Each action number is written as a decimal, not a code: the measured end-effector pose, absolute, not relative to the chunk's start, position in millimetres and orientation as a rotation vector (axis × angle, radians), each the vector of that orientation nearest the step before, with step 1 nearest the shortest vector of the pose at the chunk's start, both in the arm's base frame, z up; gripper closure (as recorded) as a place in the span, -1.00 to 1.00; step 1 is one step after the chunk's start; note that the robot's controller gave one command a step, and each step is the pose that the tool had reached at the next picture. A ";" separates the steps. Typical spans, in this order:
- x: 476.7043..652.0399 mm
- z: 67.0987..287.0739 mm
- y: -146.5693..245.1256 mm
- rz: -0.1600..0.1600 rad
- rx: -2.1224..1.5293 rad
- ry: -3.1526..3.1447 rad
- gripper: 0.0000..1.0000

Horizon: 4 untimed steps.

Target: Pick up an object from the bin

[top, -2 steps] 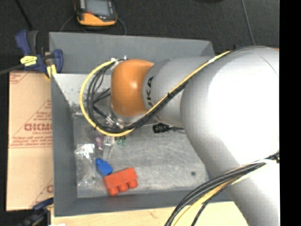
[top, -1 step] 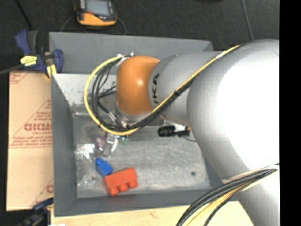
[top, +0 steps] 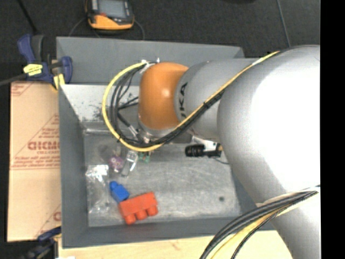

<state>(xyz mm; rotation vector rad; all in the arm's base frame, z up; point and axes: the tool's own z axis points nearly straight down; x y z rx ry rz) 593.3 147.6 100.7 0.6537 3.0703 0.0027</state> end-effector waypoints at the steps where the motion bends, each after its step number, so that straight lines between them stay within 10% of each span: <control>1: 593.9 69.5 136.6 -0.003 0.843 3.031 -1.00; 2: 594.8 70.3 136.4 -0.001 0.840 3.030 -1.00; 3: 594.9 70.4 136.3 -0.001 0.841 3.030 1.00; 4: 596.2 98.6 135.6 0.004 0.839 3.023 1.00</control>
Offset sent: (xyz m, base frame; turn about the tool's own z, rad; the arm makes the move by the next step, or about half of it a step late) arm 0.0006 -0.0104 -0.0307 0.1266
